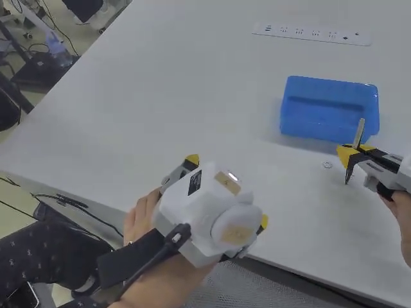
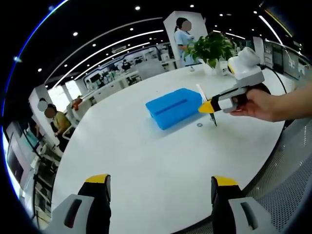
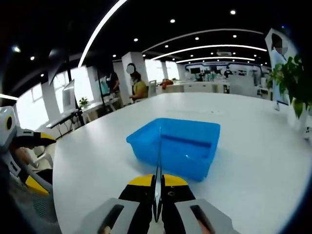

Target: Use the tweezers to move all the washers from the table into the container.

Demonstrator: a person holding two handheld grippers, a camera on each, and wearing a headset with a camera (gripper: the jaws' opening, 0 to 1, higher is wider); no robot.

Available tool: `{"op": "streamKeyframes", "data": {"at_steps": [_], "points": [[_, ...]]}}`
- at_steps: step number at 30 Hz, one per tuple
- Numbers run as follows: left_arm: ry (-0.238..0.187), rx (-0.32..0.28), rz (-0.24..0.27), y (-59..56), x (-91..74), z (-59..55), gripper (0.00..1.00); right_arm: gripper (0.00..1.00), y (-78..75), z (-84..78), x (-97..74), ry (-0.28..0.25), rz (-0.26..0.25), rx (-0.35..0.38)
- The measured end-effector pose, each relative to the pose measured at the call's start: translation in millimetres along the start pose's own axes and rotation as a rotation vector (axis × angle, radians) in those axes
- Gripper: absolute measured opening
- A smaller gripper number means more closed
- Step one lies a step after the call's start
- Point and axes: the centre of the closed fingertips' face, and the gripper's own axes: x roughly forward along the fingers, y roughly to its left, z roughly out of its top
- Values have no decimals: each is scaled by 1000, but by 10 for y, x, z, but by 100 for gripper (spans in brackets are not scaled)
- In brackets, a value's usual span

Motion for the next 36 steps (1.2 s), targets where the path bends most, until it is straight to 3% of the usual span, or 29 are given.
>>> {"op": "streamKeyframes", "data": {"at_steps": [11,18,25,32,36], "points": [[-9,-5,11,23,1,13,86,1,48,-47,-124,26,12,-60],[-13,-7,14,28,2,17,86,1,47,-127,-261,80,6,-77],[-14,-5,17,29,-2,19,86,1,19,-203,-347,117,-2,-45],[-17,-6,21,33,-8,23,85,1,36,-250,-386,149,-8,-65],[-18,-6,22,35,-11,25,85,1,20,-232,-374,150,-4,-17]]}}
